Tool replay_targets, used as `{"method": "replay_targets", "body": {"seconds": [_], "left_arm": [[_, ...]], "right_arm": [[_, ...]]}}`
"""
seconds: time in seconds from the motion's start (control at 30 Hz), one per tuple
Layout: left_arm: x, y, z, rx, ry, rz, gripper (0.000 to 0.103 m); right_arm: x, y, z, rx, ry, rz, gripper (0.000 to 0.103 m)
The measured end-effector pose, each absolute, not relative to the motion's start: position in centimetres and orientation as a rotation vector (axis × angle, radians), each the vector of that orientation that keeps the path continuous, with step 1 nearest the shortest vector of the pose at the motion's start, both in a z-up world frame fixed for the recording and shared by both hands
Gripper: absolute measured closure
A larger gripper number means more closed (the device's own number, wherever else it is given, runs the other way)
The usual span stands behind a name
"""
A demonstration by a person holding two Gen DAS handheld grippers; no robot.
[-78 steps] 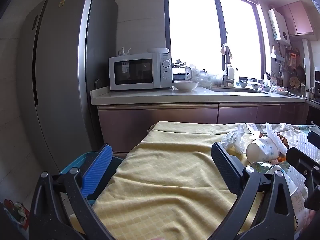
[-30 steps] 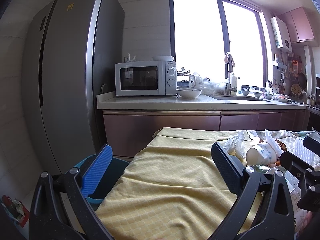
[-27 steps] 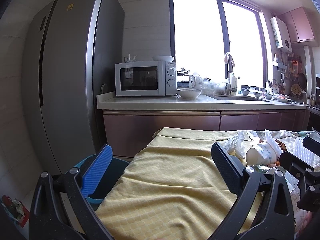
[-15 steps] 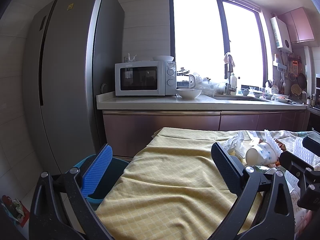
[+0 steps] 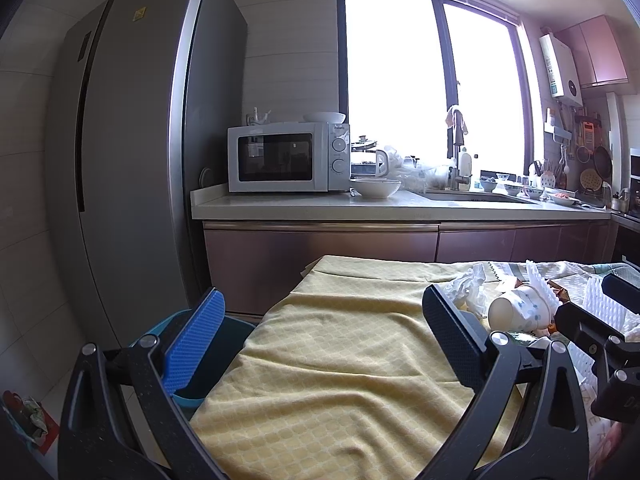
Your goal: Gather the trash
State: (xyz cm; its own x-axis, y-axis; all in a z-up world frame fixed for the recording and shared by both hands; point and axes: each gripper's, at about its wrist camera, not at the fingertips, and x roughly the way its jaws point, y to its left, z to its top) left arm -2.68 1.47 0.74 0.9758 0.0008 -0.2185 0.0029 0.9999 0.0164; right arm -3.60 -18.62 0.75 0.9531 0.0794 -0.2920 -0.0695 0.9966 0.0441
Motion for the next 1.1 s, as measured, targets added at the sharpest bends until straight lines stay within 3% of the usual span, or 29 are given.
{"method": "replay_targets", "body": {"seconds": [1.1], "left_arm": [[-2.4, -0.3, -0.4, 0.051, 0.285, -0.110, 0.005]], "right_arm": [[-4.1, -21.4, 1.2, 0.056, 0.310, 0.040, 0.007]]}}
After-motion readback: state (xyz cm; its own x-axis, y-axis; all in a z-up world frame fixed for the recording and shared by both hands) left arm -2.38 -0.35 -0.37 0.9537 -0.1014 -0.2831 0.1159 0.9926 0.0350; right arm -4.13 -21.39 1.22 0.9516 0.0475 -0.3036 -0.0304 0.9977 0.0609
